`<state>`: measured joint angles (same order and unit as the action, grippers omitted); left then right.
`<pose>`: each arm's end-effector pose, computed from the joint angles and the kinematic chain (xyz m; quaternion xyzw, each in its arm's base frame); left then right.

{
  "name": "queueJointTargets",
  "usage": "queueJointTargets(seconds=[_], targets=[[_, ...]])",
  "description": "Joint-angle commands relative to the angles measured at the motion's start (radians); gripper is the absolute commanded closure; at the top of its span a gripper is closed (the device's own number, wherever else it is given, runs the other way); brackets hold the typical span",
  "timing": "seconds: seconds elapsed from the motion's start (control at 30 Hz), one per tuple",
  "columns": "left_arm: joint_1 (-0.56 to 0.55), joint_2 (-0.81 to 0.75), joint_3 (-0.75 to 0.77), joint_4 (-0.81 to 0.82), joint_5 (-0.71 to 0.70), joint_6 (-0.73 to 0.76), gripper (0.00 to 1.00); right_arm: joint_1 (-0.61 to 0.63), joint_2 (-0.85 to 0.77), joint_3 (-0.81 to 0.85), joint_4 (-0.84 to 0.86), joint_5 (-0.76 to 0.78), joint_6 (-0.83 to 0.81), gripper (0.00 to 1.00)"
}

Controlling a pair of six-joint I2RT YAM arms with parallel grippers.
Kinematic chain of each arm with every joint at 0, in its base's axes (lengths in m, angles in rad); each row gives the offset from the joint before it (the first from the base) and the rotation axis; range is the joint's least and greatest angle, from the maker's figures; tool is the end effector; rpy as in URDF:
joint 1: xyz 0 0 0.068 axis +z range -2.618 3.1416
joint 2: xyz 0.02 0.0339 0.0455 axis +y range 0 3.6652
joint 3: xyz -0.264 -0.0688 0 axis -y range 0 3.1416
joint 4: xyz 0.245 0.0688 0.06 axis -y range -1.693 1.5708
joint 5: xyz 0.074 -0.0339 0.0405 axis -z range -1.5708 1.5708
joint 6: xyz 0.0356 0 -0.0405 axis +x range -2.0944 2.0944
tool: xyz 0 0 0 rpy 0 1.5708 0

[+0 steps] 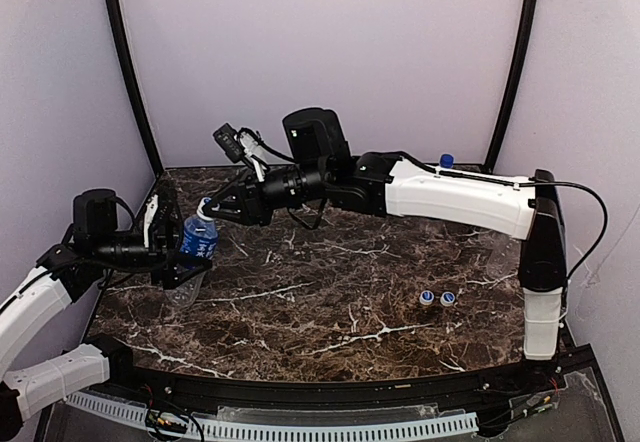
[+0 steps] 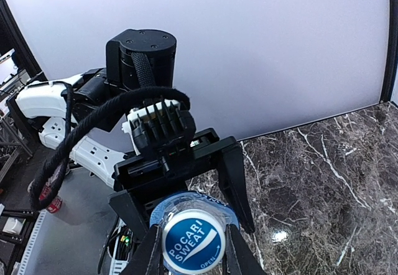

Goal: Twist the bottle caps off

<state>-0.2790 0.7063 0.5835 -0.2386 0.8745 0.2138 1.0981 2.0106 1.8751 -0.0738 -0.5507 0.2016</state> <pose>0.1465 -0.0704 0.2801 0.4153 0.6640 -0.3650 0.5034 0.2044 0.4406 0.3571 -0.4783 0.5998 0.5347 0.3544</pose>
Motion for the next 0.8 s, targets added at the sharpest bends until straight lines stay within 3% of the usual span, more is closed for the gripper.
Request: queueJointTargets(seconds=[0.0,0.17,0.2,0.27,0.33,0.53,0.77], targets=[[-0.003,-0.004,-0.023,0.069,0.012,-0.044,0.21,0.008,-0.021,-0.006,0.043,-0.005,0.004,1.00],[-0.003,-0.006,-0.021,0.074,0.035,-0.050,0.47,0.006,-0.019,-0.004,0.035,-0.008,0.004,1.00],[-0.004,-0.007,-0.019,0.075,0.034,-0.052,0.50,0.003,-0.021,-0.004,0.029,-0.010,0.006,0.95],[-0.004,-0.008,-0.012,0.072,0.012,-0.048,0.55,-0.007,-0.030,-0.009,0.019,-0.014,0.021,0.64],[-0.003,-0.008,-0.005,0.063,-0.030,-0.026,0.57,-0.016,-0.045,-0.016,0.019,-0.007,0.048,0.51],[-0.004,-0.013,0.015,0.042,-0.240,0.128,0.62,-0.016,-0.073,-0.024,-0.006,0.149,0.157,0.45],[-0.012,-0.001,0.051,0.016,-0.263,0.223,0.62,-0.013,0.026,0.097,-0.094,0.173,0.204,0.42]])
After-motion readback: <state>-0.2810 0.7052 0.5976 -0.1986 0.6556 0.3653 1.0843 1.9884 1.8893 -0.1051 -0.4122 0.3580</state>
